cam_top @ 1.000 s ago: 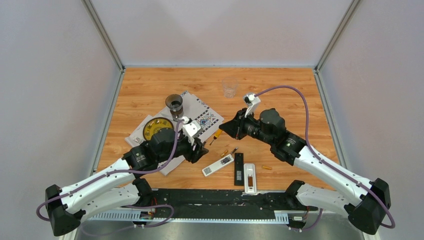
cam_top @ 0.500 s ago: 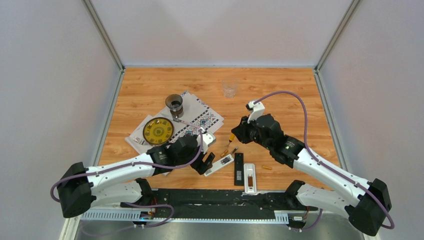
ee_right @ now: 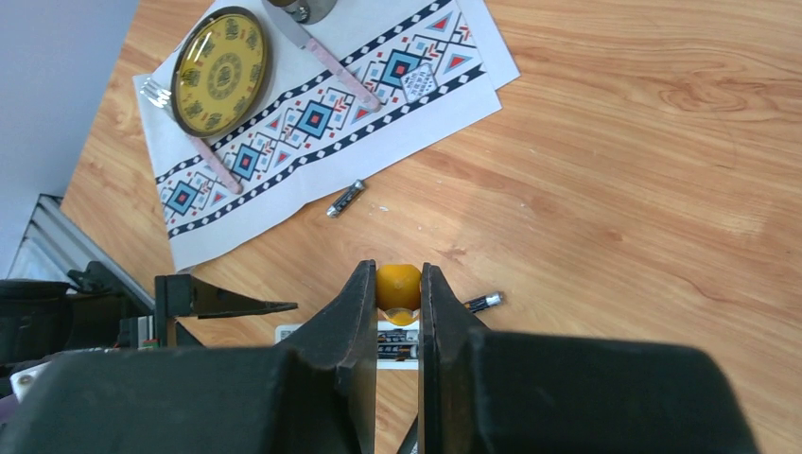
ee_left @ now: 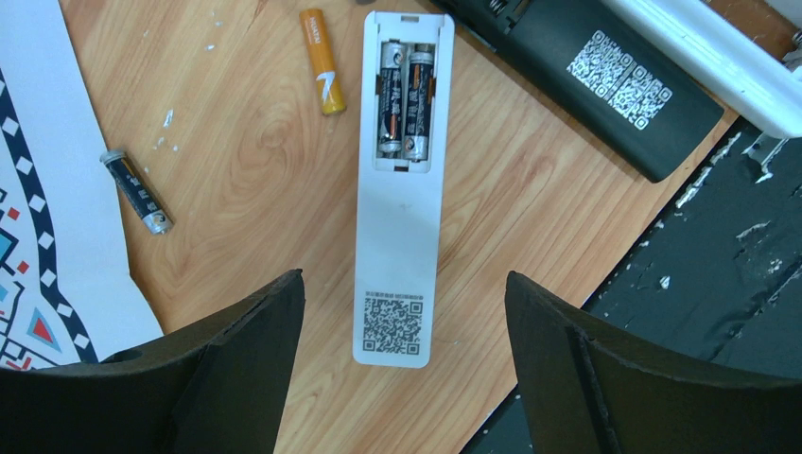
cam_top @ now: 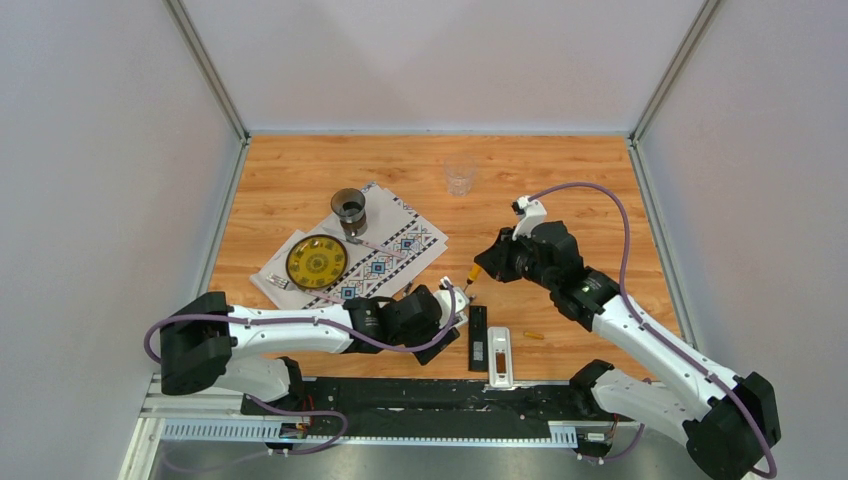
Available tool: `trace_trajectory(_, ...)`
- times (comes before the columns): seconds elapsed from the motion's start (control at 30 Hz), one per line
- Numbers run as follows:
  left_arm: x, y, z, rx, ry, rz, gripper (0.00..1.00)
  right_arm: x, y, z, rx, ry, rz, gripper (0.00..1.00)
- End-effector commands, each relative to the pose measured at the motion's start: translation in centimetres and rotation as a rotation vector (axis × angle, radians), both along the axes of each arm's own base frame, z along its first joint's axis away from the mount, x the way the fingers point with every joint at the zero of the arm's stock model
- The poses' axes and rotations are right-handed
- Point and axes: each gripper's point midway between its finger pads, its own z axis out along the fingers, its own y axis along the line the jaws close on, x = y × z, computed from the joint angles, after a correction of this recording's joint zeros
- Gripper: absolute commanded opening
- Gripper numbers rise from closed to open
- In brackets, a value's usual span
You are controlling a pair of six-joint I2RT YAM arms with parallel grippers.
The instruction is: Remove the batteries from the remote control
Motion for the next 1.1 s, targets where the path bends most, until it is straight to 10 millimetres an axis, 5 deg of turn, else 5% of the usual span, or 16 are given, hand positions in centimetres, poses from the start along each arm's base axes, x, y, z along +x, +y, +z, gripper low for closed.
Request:
trace_trajectory(0.0,1.0,-0.3,1.6,-0.027,-0.046,0.042,0.88,-0.2,1.1,1.1,0.064,-0.001,0.065,0.0)
trace_trajectory(0.73,-1.2,2.7,-4.2,0.068,0.072,0.01,0.88,0.0,1.7,-1.0,0.068,0.057,0.09,0.0)
trace_trajectory(0.93,-1.2,2.8,-5.0,0.075,0.072,0.01,0.75,0.0,1.6,-1.7,0.058,0.065,0.083,0.0)
trace_trajectory(1.07,-1.3,3.0,-5.4,0.087,0.078,0.005,0.54,0.2,1.4,-2.1,0.047,0.066,0.07,0.0)
